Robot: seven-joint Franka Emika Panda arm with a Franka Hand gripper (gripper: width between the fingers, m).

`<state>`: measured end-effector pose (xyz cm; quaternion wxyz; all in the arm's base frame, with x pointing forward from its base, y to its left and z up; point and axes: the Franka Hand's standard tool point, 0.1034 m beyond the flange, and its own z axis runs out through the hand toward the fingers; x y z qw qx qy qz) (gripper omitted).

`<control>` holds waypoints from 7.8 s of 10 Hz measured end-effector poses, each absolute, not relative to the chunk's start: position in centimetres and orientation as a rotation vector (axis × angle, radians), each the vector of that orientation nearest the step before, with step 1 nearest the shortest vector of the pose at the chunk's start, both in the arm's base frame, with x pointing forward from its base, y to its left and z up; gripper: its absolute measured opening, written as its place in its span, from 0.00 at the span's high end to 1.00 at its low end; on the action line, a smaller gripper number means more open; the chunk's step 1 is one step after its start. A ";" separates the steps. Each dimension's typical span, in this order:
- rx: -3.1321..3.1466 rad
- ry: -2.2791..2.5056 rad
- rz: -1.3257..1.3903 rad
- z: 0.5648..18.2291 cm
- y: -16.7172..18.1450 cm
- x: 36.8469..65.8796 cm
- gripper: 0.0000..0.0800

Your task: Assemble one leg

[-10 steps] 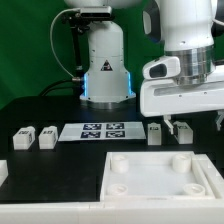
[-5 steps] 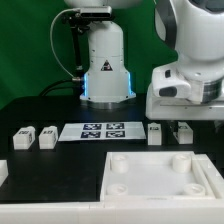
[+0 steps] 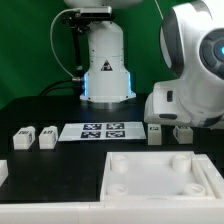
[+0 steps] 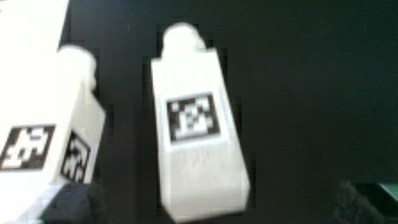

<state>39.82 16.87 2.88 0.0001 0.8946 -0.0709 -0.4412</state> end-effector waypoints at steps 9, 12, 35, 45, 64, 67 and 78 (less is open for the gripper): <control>2.758 -0.267 -1.441 0.5 17.5 37.6 0.22; 2.758 -0.267 -1.441 0.6 17.5 37.6 0.63; 3.197 0.015 0.147 16.3 13.3 53.7 0.63; 3.090 0.216 0.799 16.8 10.7 59.5 0.63; 3.051 0.265 0.897 10.9 11.5 63.5 0.63; 3.055 0.265 0.882 10.4 11.4 63.2 0.63; 3.043 0.271 0.899 8.5 11.1 63.0 0.53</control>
Offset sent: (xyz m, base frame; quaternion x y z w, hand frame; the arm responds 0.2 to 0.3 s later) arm -0.0419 0.0171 -0.0230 0.0253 -0.1055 0.0666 0.9919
